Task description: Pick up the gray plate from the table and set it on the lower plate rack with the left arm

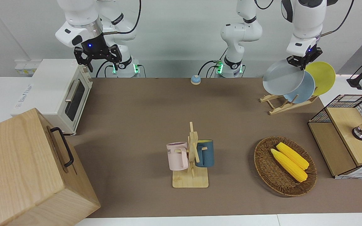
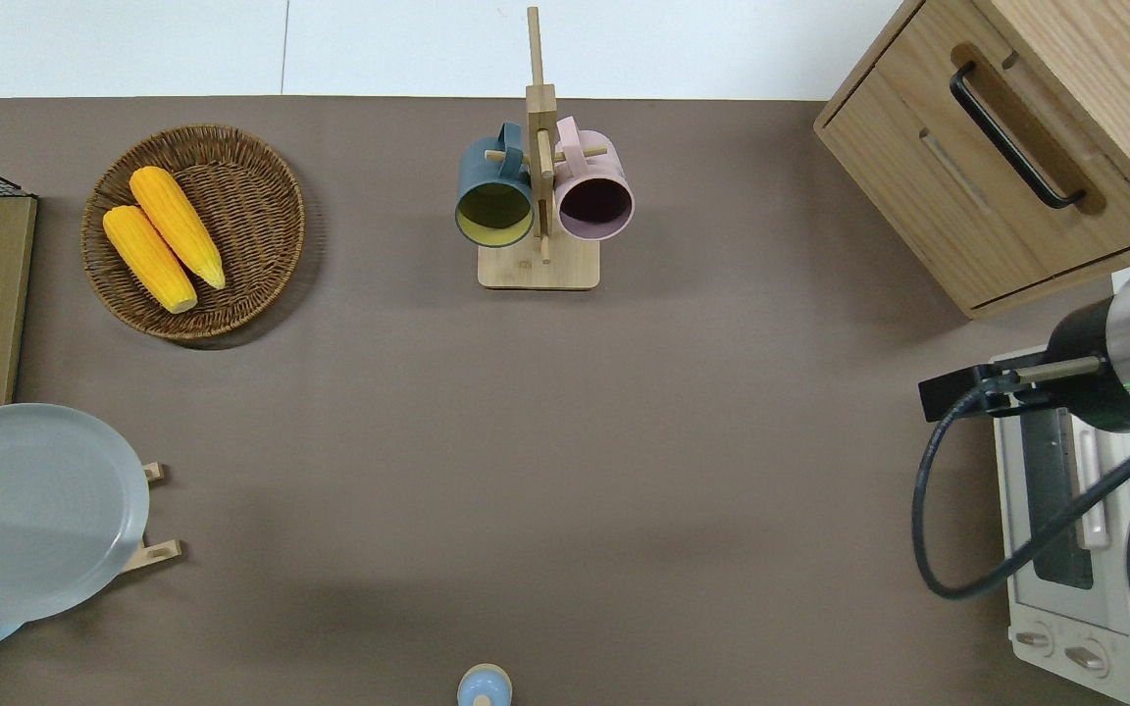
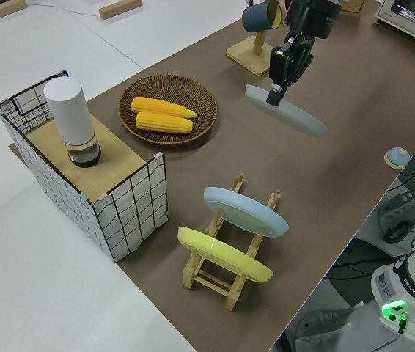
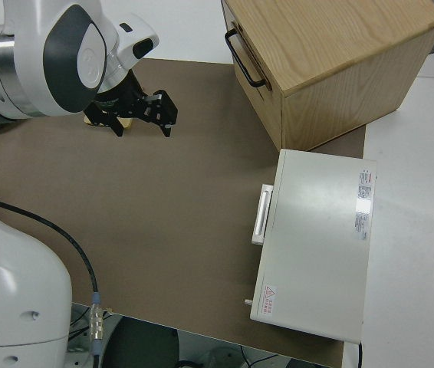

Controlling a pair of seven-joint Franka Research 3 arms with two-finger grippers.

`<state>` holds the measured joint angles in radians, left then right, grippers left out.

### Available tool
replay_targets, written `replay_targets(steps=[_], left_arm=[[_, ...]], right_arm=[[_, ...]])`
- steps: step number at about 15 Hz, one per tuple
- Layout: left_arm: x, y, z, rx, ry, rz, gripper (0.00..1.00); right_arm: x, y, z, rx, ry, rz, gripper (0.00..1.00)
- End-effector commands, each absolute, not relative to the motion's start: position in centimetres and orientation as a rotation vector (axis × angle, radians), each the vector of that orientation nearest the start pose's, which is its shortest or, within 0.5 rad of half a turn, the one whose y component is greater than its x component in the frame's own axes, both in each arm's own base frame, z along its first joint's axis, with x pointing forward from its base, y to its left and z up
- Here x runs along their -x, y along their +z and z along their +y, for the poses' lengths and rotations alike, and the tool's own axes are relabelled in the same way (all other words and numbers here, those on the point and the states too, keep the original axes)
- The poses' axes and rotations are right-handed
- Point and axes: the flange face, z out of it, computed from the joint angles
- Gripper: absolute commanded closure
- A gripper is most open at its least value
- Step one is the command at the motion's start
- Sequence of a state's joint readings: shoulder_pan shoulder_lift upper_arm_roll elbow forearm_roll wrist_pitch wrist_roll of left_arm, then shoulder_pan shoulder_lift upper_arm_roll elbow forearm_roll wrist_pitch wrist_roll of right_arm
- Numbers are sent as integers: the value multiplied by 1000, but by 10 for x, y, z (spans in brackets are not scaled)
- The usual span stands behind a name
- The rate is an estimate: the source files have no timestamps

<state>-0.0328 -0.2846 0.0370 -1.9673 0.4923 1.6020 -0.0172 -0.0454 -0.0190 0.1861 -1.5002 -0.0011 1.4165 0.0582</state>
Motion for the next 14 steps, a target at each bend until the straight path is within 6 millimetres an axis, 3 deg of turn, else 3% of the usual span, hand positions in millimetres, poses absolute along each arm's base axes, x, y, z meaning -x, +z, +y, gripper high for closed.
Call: replay_targets(steps=[1,4,7,14], left_arm=[[-465,600,55,2554,104,-48,1000],[-465,588,52,2473,125,-74,1000],[-468,562,37,2373,114,-146,1000],[-457,522,17,2154,137,-113,1000]], right_arm=[[-525,657,75,3139,112,-124,13],[-525,657,75,3139,112,-124,13],[-525,657,75,3139,112,-127,11],[-525,657,74,3139,112,-122,11]])
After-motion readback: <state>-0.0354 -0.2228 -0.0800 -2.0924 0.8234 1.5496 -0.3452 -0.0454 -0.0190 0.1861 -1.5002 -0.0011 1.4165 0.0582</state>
